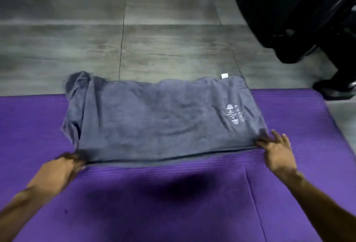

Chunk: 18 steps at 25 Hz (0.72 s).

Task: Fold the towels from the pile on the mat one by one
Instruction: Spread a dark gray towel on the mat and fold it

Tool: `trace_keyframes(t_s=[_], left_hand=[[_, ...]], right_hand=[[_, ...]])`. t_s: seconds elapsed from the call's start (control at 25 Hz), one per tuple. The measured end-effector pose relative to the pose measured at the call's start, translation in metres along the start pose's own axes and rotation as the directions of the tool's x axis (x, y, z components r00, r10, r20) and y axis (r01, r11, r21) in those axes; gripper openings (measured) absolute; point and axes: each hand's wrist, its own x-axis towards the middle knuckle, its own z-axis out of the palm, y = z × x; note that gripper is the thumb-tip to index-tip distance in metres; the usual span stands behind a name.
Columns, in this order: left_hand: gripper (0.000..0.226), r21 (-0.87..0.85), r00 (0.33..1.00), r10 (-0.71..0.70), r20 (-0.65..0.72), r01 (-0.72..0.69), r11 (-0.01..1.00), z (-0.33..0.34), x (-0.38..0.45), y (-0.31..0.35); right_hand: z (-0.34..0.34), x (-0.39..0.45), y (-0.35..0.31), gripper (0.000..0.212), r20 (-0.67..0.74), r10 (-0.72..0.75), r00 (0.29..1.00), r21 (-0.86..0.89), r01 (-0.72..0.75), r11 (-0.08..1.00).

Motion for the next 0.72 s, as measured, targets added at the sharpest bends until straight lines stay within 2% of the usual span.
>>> trace_keyframes(t_s=[0.08,0.12,0.2,0.32,0.36,0.44,0.48,0.52,0.64,0.72], left_hand=[[0.018,0.002,0.996,-0.029,0.09,0.029,1.0,0.035,-0.016,-0.001],[0.016,0.008,0.993,-0.074,0.088,0.073,0.997,0.044,-0.025,0.0],[0.008,0.06,0.979,-0.114,0.169,0.105,0.993,0.054,-0.044,0.011],[0.028,0.119,0.926,-0.149,0.346,0.114,0.986,0.053,-0.071,0.034],[0.032,0.171,0.927,-0.08,0.367,0.017,0.985,0.056,-0.078,0.039],[0.026,0.114,0.935,-0.02,0.355,-0.022,0.993,0.056,-0.087,0.054],[0.022,0.1,0.93,-0.049,0.364,0.013,0.995,0.052,-0.091,0.06],[0.02,0.088,0.946,-0.082,0.313,0.057,0.994,0.055,-0.095,0.061],[0.016,0.089,0.927,-0.121,0.356,0.095,0.992,0.052,-0.1,0.061],[0.031,0.013,0.869,-0.17,0.465,0.185,0.983,0.044,-0.105,0.067]], right_hand=[[0.034,-0.016,0.007,0.047,0.049,-0.029,0.998,-0.036,0.031,0.999],[0.043,-0.024,0.011,0.047,0.059,-0.023,0.998,-0.032,0.025,0.999],[0.049,-0.039,0.014,0.054,0.076,-0.021,0.997,-0.03,0.023,0.999],[0.051,-0.065,0.017,0.06,0.078,0.0,0.997,-0.016,0.001,1.0],[0.051,-0.074,0.018,0.058,0.062,0.027,0.998,-0.013,-0.026,1.0],[0.056,-0.094,0.022,0.054,0.028,0.064,0.998,-0.027,-0.063,0.998],[0.057,-0.105,0.022,0.055,0.038,0.07,0.997,-0.028,-0.069,0.997],[0.06,-0.115,0.023,0.057,0.035,0.063,0.997,-0.025,-0.062,0.998],[0.061,-0.141,0.025,0.06,-0.011,0.093,0.996,0.009,-0.093,0.996],[0.066,-0.154,0.023,0.064,0.025,0.08,0.996,0.015,-0.08,0.997]])
